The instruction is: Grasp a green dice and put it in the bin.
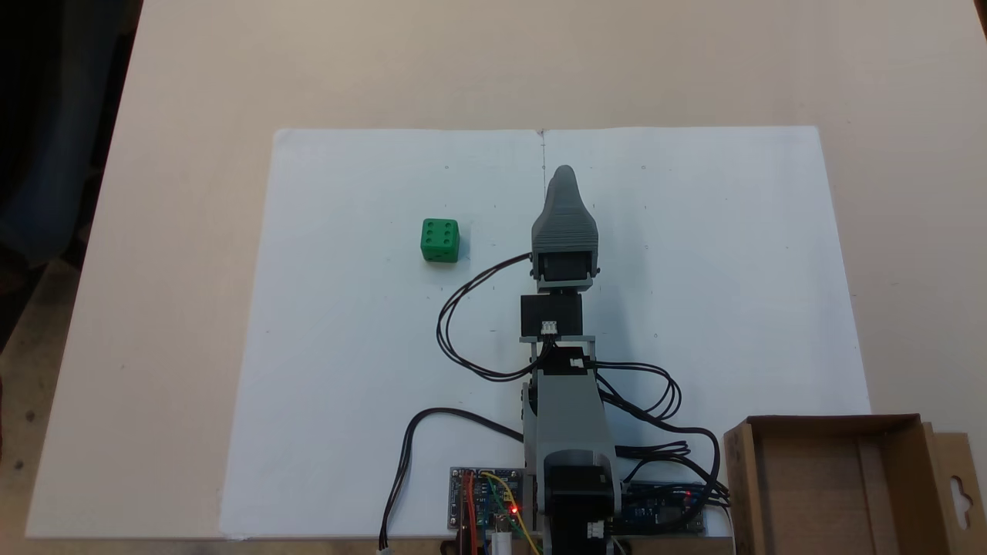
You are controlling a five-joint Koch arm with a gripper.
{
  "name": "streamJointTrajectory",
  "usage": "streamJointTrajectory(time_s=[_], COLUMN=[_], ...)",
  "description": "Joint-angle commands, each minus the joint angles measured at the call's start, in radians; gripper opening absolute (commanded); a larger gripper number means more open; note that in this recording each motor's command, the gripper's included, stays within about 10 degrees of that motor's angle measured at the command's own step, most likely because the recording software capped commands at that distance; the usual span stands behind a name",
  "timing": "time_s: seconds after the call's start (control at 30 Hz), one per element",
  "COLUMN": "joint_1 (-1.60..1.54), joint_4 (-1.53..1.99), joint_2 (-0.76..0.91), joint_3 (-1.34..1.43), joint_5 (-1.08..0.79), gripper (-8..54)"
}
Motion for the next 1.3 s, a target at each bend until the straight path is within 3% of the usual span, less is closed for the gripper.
streamJointTrajectory(time_s=[0.0, 0.2, 1.27], joint_1=[0.060, 0.060, 0.066], joint_4=[0.175, 0.517, 0.402], joint_2=[0.109, 0.109, 0.112], joint_3=[0.054, 0.055, 0.066], joint_5=[-0.066, -0.066, -0.063], gripper=[43.5, 43.5, 43.9])
